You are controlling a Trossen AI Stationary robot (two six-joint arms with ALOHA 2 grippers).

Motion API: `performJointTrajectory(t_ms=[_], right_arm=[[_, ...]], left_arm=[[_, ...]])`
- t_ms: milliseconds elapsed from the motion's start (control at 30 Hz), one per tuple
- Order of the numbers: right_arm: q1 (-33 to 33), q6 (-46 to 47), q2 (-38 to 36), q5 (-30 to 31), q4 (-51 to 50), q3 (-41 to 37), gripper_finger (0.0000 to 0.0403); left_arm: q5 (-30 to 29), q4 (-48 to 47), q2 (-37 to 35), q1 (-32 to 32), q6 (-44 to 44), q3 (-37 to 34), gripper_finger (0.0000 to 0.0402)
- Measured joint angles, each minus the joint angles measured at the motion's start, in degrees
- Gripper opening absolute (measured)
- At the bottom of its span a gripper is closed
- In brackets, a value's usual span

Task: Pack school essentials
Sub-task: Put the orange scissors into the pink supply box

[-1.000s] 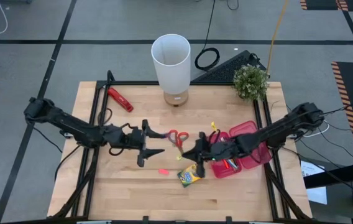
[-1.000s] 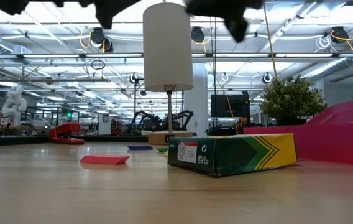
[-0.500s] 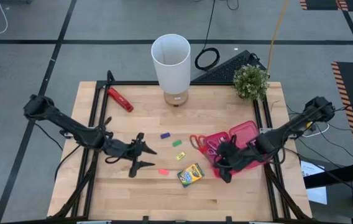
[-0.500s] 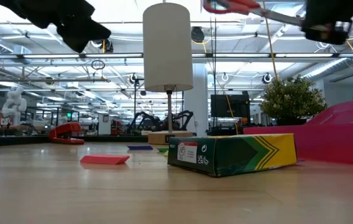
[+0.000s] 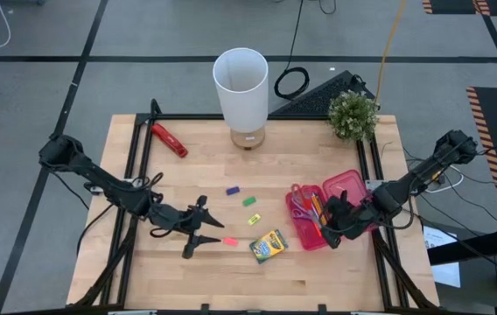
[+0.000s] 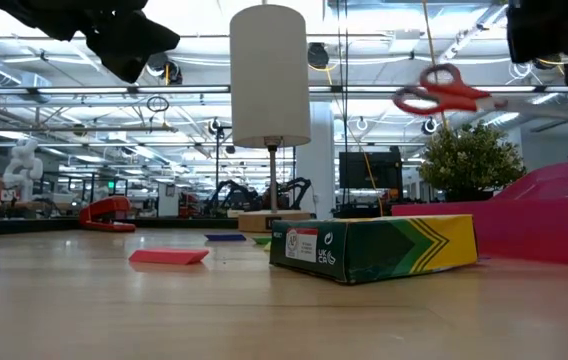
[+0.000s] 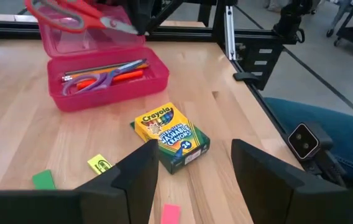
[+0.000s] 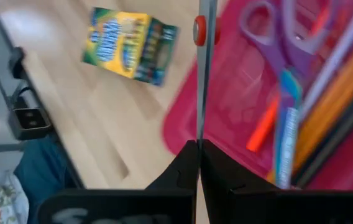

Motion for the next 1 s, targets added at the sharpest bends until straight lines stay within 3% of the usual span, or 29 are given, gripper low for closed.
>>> performJointTrajectory(t_ms=[333,1000], right_arm=[[1.36,5.81,-4.64,-0.01,3.04,-6.87,0.0],[1.12,13.14,-3.61,-0.04,2.64,-11.54,0.0001]], left_arm=[[-0.02,0.61,0.01,0.0,-0.29,0.0,0.0204],[-0.04,2.49,-0.01,0.0,-1.38,0.0,0.0205]])
